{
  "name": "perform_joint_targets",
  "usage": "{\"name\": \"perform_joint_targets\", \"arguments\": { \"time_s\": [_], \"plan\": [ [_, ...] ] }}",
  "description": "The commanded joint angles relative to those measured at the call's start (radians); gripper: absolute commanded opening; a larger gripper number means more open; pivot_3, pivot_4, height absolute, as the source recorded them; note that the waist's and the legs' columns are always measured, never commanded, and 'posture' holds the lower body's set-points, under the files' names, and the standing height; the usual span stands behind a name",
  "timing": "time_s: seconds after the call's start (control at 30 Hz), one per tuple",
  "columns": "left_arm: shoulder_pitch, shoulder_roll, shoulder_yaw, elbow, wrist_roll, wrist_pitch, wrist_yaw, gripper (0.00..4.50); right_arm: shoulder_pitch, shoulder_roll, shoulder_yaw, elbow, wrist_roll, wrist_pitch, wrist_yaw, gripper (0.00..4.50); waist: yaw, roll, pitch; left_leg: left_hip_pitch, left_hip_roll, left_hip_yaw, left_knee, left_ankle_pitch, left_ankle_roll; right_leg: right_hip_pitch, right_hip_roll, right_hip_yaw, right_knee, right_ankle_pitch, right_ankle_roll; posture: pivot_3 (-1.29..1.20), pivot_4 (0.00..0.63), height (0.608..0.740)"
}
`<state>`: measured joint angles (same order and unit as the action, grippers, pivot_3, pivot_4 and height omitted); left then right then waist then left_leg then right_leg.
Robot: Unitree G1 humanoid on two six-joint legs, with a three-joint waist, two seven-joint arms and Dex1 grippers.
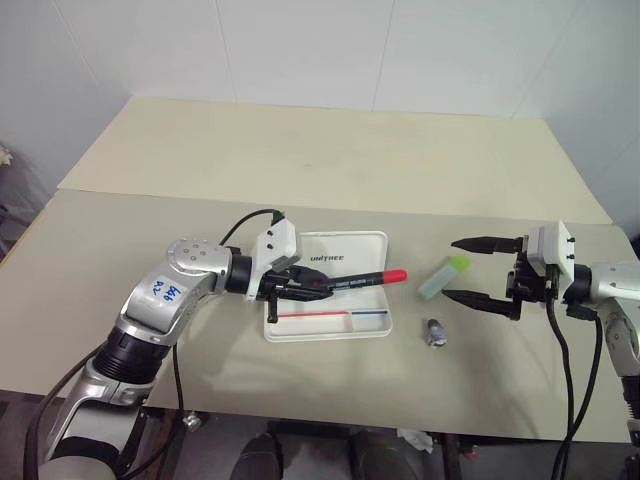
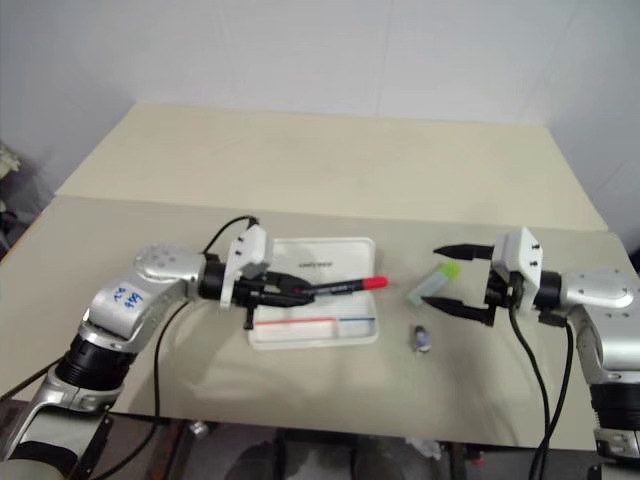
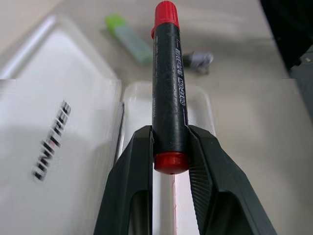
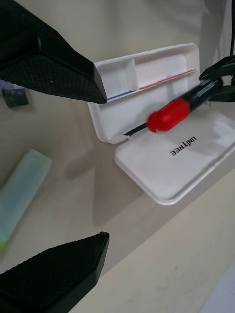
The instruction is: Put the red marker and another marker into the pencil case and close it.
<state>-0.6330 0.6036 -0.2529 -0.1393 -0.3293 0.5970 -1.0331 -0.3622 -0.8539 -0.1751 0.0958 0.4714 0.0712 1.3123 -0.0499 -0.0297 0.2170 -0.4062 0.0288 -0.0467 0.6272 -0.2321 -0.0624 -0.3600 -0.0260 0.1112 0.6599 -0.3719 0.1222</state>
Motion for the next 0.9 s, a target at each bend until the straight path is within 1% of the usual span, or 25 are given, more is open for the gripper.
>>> {"name": "perform_joint_targets", "arguments": {
  "time_s": [0.03,0.13,0.27,0.7,0.9],
  "plan": [
    [0.006,-0.016,-0.005,0.006,0.024,-0.018,0.022,0.62,-0.003,-0.009,-0.033,-0.021,0.013,-0.003,-0.009,4.45,0.0,0.0,0.0,0.0,0.0,0.0,0.0,0.0,0.0,0.0,0.0,0.0,0.0,0.0,0.0,0.0,0.15,0.74],
    [0.004,-0.035,-0.016,0.026,0.047,-0.01,0.04,0.62,-0.007,-0.007,-0.016,-0.022,-0.013,-0.007,-0.029,4.45,0.002,0.0,0.0,0.0,0.0,0.0,0.0,0.0,0.0,0.0,0.0,0.0,0.0,0.0,0.0,0.0,0.15,0.74],
    [0.003,-0.036,-0.025,0.026,0.072,0.012,0.054,0.62,-0.011,-0.011,-0.006,-0.017,-0.038,-0.002,-0.052,4.45,0.004,0.0,0.0,0.0,0.0,0.0,0.0,0.0,0.0,0.0,0.0,0.0,0.0,0.0,0.0,0.0,0.15,0.74],
    [0.018,0.037,-0.044,0.0,0.098,0.039,0.013,0.62,-0.018,0.004,0.001,-0.016,-0.047,-0.012,-0.059,4.45,0.005,0.0,0.0,0.0,0.0,0.0,0.0,0.0,0.0,0.0,0.0,0.0,0.0,0.0,0.0,0.0,0.15,0.74],
    [0.015,0.038,-0.034,0.006,0.099,0.042,0.019,0.62,-0.018,0.006,0.002,-0.014,-0.046,-0.012,-0.06,4.45,0.01,0.0,0.0,0.0,0.0,0.0,0.0,0.0,0.0,0.0,0.0,0.0,0.0,0.0,0.0,0.0,0.15,0.74]
  ]
}}
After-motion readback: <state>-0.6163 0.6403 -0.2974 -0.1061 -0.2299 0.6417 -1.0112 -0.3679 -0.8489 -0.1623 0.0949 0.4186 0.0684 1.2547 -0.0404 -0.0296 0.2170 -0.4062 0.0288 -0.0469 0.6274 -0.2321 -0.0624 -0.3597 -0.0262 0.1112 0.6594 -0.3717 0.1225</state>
